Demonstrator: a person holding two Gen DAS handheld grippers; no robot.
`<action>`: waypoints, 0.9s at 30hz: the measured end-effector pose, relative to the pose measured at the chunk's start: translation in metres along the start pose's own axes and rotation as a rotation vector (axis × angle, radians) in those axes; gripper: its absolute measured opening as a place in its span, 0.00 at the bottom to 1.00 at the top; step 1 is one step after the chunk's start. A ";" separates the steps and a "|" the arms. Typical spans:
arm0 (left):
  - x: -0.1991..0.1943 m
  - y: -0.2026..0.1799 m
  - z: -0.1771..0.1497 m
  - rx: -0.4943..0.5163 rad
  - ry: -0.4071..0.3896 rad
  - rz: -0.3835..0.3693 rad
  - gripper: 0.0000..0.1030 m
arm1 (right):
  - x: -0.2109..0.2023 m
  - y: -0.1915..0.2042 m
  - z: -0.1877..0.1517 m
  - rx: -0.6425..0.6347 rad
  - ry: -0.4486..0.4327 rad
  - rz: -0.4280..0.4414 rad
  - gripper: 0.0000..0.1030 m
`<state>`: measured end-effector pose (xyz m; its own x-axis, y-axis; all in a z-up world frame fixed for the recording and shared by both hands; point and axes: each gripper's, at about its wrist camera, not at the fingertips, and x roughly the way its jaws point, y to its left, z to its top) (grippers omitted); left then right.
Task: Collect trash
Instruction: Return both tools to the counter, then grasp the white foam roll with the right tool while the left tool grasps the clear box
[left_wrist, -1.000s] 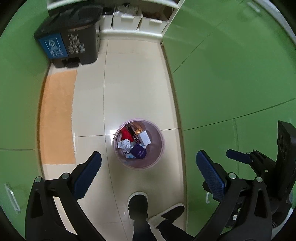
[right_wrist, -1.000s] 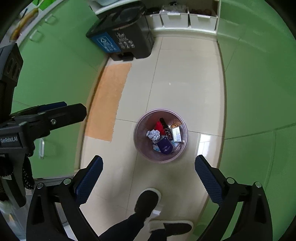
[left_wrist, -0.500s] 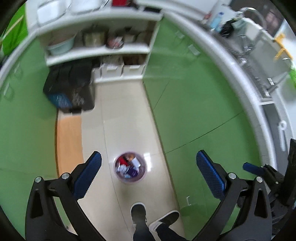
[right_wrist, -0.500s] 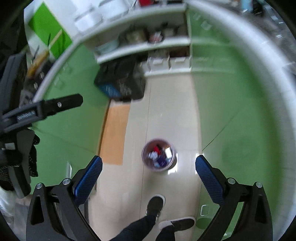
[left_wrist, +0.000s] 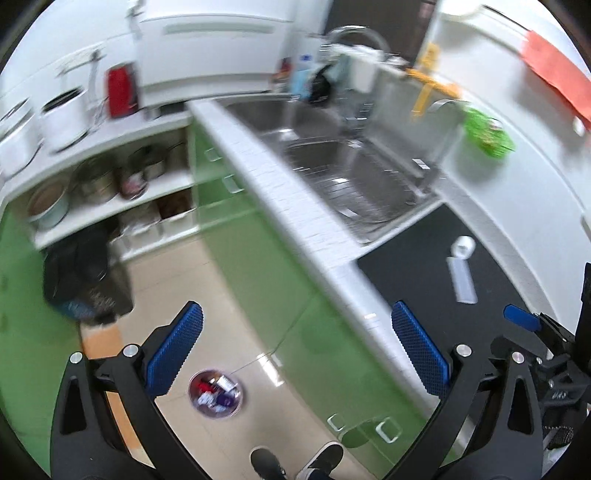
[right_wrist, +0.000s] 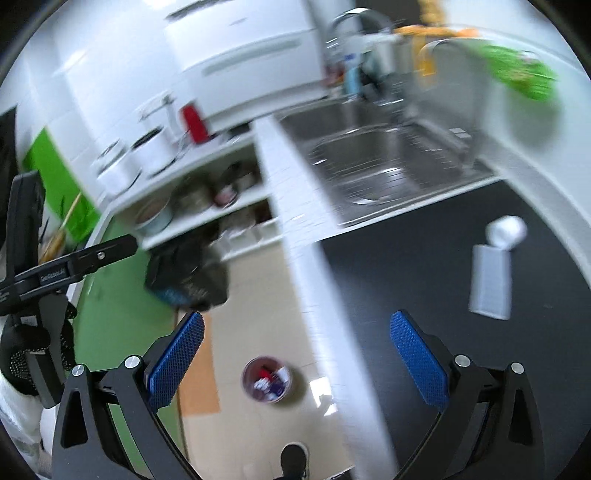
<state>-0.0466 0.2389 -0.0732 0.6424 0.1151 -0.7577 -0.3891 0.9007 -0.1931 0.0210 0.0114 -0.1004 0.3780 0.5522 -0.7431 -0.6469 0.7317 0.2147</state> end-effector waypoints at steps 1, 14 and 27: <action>0.002 -0.018 0.005 0.023 -0.001 -0.017 0.97 | -0.006 -0.009 0.001 0.015 -0.011 -0.014 0.94; 0.060 -0.182 0.025 0.214 0.051 -0.178 0.97 | -0.045 -0.157 0.022 0.157 -0.050 -0.195 0.94; 0.117 -0.231 0.016 0.214 0.151 -0.150 0.97 | 0.078 -0.226 0.074 0.034 0.110 -0.155 0.94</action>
<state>0.1291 0.0507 -0.1074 0.5704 -0.0748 -0.8180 -0.1391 0.9727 -0.1860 0.2455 -0.0815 -0.1597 0.3955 0.3866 -0.8331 -0.5630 0.8188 0.1127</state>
